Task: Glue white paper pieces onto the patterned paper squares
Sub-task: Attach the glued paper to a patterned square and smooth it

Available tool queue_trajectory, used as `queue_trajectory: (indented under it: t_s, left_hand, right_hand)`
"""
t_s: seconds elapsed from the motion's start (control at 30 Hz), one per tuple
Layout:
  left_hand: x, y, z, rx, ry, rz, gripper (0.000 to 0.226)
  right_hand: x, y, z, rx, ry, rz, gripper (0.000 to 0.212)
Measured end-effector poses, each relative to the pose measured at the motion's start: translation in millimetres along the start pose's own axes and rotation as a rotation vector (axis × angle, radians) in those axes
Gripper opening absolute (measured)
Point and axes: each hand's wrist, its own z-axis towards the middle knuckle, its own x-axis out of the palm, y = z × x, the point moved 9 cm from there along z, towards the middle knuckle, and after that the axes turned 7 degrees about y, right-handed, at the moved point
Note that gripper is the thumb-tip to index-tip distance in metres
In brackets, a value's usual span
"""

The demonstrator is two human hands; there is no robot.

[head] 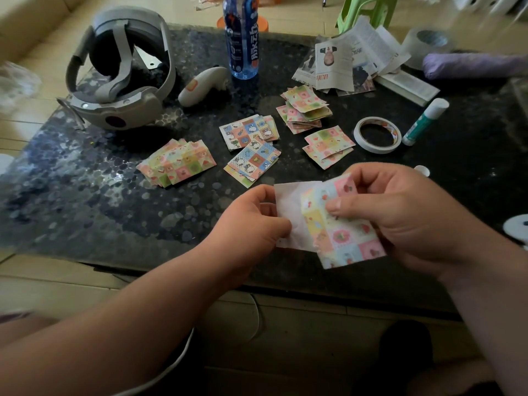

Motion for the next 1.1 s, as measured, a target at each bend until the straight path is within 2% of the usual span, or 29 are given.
queue_trajectory:
  t_s: [0.2, 0.43, 0.73, 0.97, 1.1]
  left_hand:
    - [13.0, -9.6, -7.3, 0.056, 0.102, -0.106, 0.044]
    - [16.1, -18.4, -10.7, 0.094, 0.162, -0.153, 0.045]
    - [14.8, -16.2, -11.0, 0.105, 0.164, -0.183, 0.048]
    - [16.0, -15.1, -11.9, 0.108, 0.141, -0.25, 0.048]
    - [14.9, -14.1, -12.0, 0.105, 0.099, -0.255, 0.043]
  right_hand:
    - [10.1, -9.2, 6.6, -0.048, -0.051, -0.181, 0.006]
    - [2.5, -11.3, 6.9, -0.004, -0.096, -0.212, 0.008]
    - [-3.7, -17.1, 7.8, -0.008, -0.181, -0.016, 0.008]
    - [-13.0, -10.3, 1.8, -0.116, -0.308, 0.104, 0.01]
    - [-8.6, -13.9, 1.5, -0.094, -0.275, 0.168, 0.007]
